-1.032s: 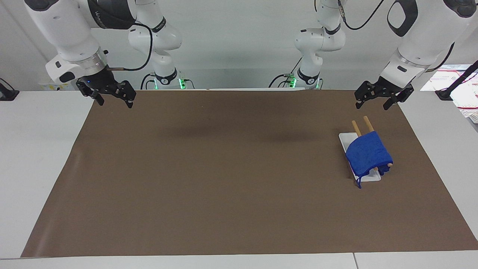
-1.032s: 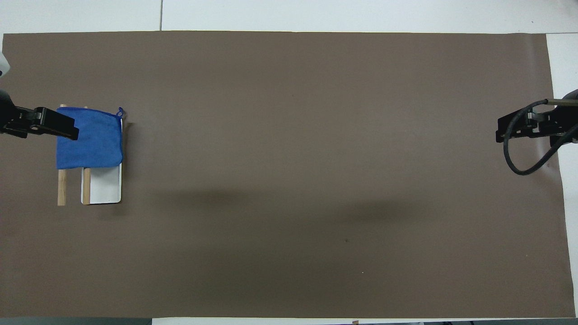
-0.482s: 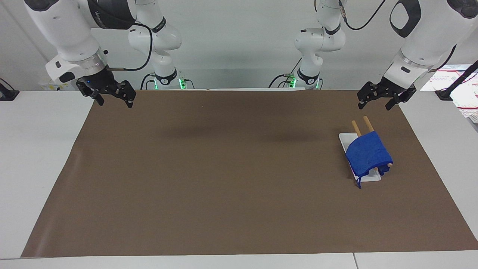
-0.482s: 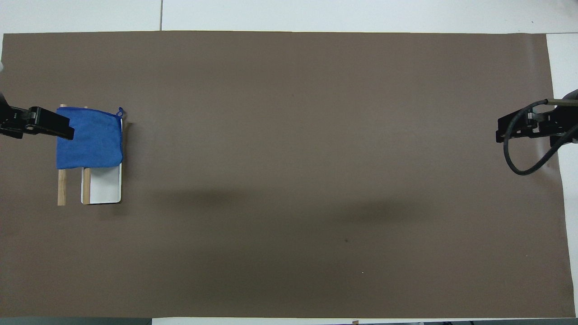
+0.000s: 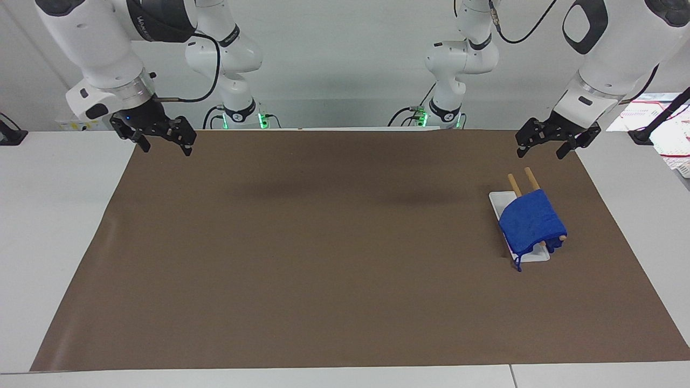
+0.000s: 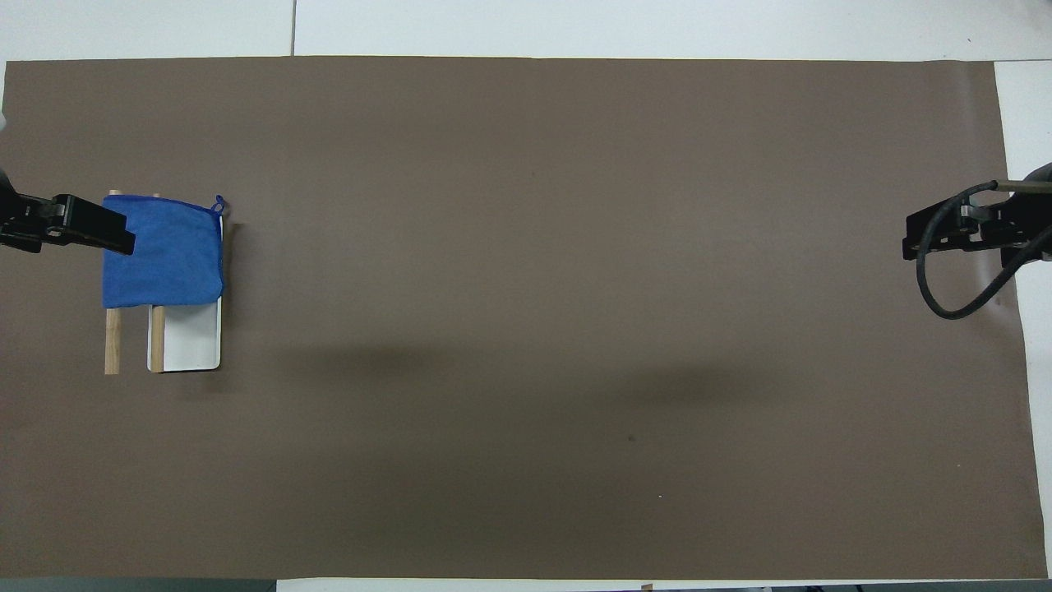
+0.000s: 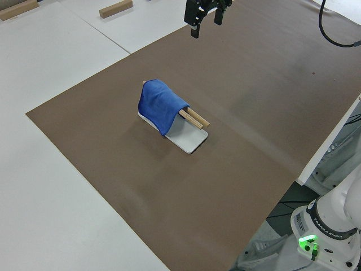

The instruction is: Right arm passes towel to left arm to hang

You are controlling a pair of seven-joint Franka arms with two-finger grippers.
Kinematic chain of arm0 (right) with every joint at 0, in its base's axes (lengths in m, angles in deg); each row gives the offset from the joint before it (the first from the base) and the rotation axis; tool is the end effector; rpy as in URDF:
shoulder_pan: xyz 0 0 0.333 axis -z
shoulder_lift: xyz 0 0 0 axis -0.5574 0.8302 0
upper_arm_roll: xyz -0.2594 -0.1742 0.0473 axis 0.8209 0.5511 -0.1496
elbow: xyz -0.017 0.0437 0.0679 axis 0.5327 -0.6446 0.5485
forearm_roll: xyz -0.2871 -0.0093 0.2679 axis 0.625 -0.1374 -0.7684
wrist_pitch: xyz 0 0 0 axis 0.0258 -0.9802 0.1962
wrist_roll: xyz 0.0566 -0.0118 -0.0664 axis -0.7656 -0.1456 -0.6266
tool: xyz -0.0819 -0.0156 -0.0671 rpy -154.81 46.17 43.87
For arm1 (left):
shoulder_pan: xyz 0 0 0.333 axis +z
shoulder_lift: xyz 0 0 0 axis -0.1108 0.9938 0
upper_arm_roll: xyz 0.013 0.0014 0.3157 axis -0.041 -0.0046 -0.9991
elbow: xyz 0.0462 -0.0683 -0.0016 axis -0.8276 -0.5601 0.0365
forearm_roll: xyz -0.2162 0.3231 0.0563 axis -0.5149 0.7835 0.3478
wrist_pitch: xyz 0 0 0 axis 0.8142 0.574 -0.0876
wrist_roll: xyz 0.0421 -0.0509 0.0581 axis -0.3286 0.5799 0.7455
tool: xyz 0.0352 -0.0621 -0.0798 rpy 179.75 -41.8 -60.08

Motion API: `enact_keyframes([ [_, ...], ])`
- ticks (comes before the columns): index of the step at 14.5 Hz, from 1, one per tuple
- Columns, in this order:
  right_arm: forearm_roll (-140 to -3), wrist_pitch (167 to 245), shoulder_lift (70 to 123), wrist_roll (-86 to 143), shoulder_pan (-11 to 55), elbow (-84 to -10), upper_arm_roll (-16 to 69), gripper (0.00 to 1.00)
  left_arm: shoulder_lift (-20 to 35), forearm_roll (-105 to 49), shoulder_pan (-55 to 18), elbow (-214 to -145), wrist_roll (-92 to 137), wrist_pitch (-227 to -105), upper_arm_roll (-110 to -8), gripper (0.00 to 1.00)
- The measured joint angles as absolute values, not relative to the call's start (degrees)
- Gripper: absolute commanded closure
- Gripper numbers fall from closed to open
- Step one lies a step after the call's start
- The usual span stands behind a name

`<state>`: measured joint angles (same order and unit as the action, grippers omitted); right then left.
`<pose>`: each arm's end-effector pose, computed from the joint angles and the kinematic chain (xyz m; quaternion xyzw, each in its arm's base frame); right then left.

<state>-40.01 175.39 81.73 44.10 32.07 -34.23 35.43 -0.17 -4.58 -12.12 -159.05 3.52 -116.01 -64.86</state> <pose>0.5496 -0.0016 0.6108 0.9972 -0.0632 -0.0370 0.0123 0.5615 -0.0346 0.6138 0.9978 -0.0607 -0.0219 0.0119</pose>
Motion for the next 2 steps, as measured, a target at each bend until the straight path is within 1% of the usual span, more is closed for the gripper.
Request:
enact_keyframes([
  [2, -40.01, 175.39, 81.72, 44.1, 32.07, -34.23, 35.43, 0.0, -0.17, -4.58, -12.12, -159.05, 3.52, -116.01, -64.86, 0.0],
])
